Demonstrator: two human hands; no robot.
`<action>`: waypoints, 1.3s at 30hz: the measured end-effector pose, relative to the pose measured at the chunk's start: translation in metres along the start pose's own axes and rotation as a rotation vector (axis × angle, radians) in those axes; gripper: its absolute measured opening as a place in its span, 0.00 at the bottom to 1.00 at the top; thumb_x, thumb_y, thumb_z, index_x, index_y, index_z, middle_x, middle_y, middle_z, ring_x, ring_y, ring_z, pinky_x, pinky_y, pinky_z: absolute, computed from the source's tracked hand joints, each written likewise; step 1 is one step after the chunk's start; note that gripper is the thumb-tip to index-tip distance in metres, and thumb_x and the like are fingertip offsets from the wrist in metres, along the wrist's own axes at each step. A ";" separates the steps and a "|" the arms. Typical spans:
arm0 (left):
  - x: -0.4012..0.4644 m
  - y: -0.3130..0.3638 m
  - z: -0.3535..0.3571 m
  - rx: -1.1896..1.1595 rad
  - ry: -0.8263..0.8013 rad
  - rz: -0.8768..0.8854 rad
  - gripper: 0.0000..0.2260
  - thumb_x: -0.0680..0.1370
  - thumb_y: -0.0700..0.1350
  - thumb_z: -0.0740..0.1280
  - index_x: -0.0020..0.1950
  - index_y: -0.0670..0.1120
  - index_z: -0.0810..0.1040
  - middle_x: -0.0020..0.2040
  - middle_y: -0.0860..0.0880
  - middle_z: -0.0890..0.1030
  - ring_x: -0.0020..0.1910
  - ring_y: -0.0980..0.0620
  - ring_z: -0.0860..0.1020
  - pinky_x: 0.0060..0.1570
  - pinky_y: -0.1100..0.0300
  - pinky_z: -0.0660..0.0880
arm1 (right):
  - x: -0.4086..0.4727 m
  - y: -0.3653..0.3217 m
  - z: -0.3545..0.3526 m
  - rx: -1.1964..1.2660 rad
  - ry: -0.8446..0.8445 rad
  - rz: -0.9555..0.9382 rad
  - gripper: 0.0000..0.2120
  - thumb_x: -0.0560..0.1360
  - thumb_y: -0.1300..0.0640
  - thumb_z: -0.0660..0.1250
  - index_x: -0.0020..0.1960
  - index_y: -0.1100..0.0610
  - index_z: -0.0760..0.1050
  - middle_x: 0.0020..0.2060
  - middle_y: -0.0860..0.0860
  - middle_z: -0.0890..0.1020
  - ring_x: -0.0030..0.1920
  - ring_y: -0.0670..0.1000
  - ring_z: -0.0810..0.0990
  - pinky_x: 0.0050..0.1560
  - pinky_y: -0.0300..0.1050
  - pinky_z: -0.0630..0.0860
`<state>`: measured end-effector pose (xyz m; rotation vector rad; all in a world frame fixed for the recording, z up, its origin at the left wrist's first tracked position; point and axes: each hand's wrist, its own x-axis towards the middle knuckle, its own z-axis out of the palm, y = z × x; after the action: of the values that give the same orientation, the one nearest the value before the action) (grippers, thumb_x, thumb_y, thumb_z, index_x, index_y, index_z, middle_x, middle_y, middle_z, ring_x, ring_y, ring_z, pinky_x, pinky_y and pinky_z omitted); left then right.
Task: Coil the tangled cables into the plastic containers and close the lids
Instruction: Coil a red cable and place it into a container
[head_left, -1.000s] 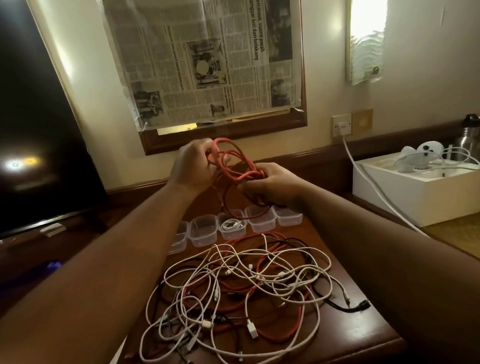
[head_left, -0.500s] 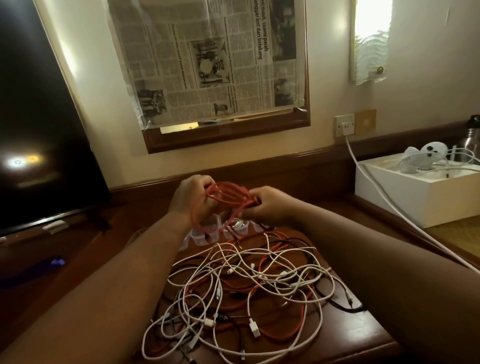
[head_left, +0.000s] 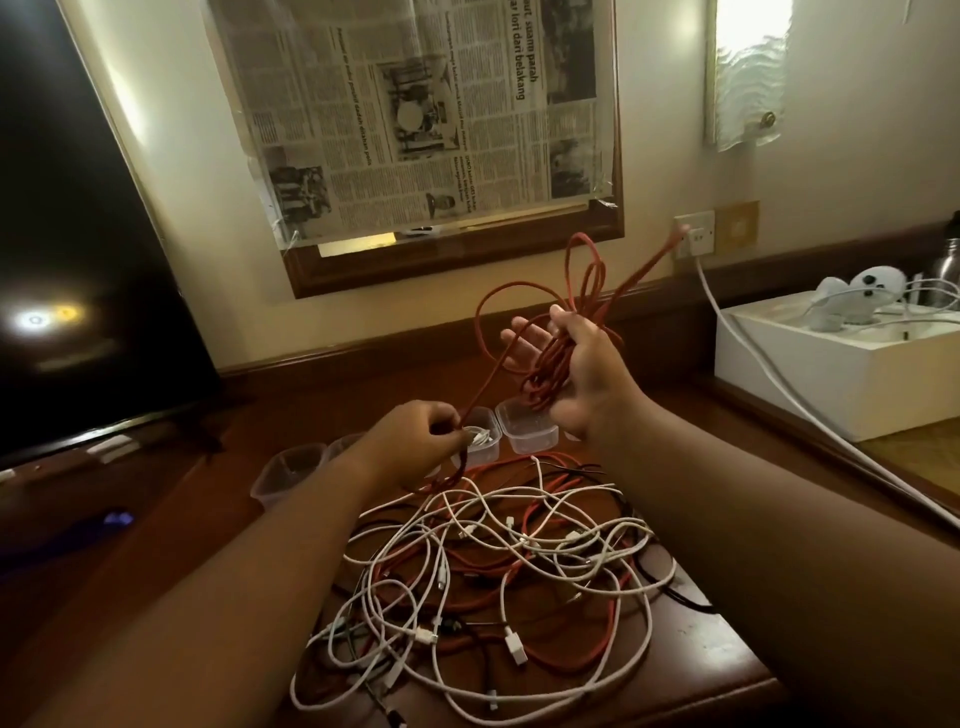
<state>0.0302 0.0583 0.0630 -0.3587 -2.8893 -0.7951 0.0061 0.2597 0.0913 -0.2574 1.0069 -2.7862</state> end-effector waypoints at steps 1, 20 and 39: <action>-0.001 -0.001 0.002 -0.031 -0.016 -0.007 0.07 0.79 0.54 0.67 0.48 0.52 0.79 0.42 0.49 0.81 0.41 0.52 0.81 0.41 0.60 0.77 | -0.001 -0.001 -0.001 0.037 -0.038 0.015 0.06 0.82 0.51 0.60 0.51 0.54 0.71 0.53 0.56 0.84 0.55 0.56 0.84 0.60 0.56 0.77; 0.016 -0.040 -0.026 -1.431 0.567 -0.424 0.12 0.84 0.46 0.58 0.41 0.46 0.71 0.29 0.51 0.68 0.20 0.57 0.61 0.18 0.66 0.57 | 0.006 -0.002 -0.027 -1.441 -0.426 0.547 0.08 0.77 0.56 0.64 0.54 0.58 0.74 0.43 0.52 0.84 0.34 0.47 0.75 0.38 0.41 0.72; 0.009 -0.055 0.005 -1.396 0.444 -0.802 0.09 0.83 0.50 0.61 0.49 0.47 0.76 0.55 0.43 0.76 0.49 0.45 0.76 0.50 0.42 0.76 | -0.004 -0.004 -0.028 -0.824 -0.270 0.151 0.10 0.80 0.58 0.63 0.40 0.54 0.68 0.25 0.47 0.68 0.22 0.46 0.66 0.24 0.38 0.66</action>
<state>0.0072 0.0168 0.0337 0.8289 -1.5371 -2.4599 0.0032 0.2809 0.0728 -0.5987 1.9294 -1.9860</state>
